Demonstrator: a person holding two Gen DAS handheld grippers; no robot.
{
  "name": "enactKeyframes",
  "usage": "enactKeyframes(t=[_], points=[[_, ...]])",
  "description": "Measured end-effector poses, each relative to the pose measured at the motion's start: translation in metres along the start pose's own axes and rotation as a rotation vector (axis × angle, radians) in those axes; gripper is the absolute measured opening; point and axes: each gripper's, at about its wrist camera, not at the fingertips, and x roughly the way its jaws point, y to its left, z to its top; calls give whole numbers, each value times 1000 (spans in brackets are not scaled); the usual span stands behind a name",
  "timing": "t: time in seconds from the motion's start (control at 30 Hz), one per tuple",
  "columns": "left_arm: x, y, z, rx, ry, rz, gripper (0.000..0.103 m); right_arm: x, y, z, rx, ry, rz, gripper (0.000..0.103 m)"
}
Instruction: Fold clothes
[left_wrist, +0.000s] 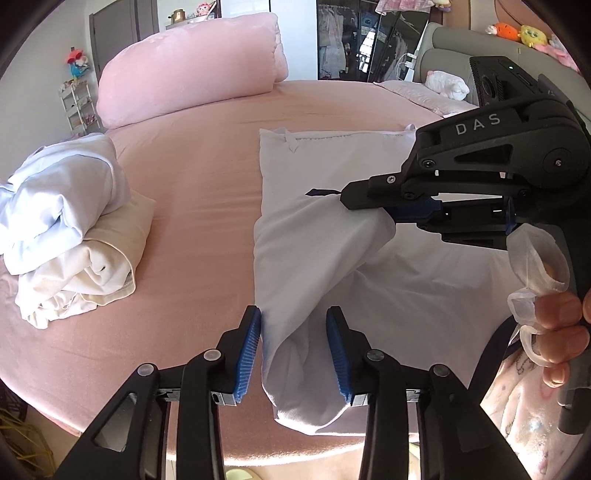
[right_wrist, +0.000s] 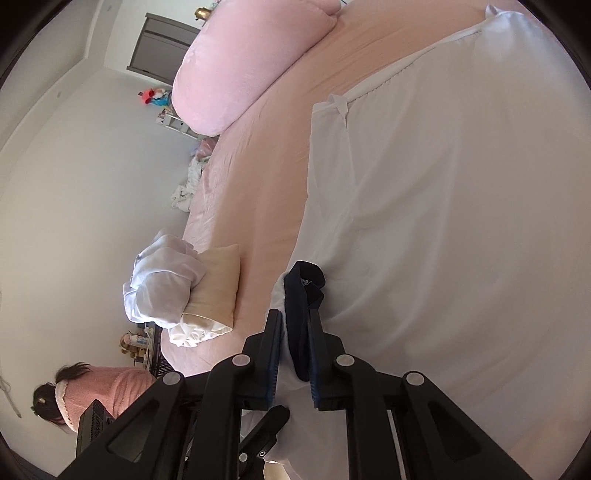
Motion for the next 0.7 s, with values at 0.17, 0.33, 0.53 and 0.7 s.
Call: enactKeyframes(t=[0.17, 0.33, 0.53, 0.7], points=[[8, -11, 10, 92, -16, 61, 45, -5, -2, 1, 11, 2, 47, 12], [23, -21, 22, 142, -21, 82, 37, -9, -8, 1, 40, 21, 53, 12], [22, -13, 26, 26, -28, -28, 18, -10, -24, -7, 156, 77, 31, 24], [22, -10, 27, -11, -25, -47, 18, -7, -39, -18, 304, 112, 176, 63]])
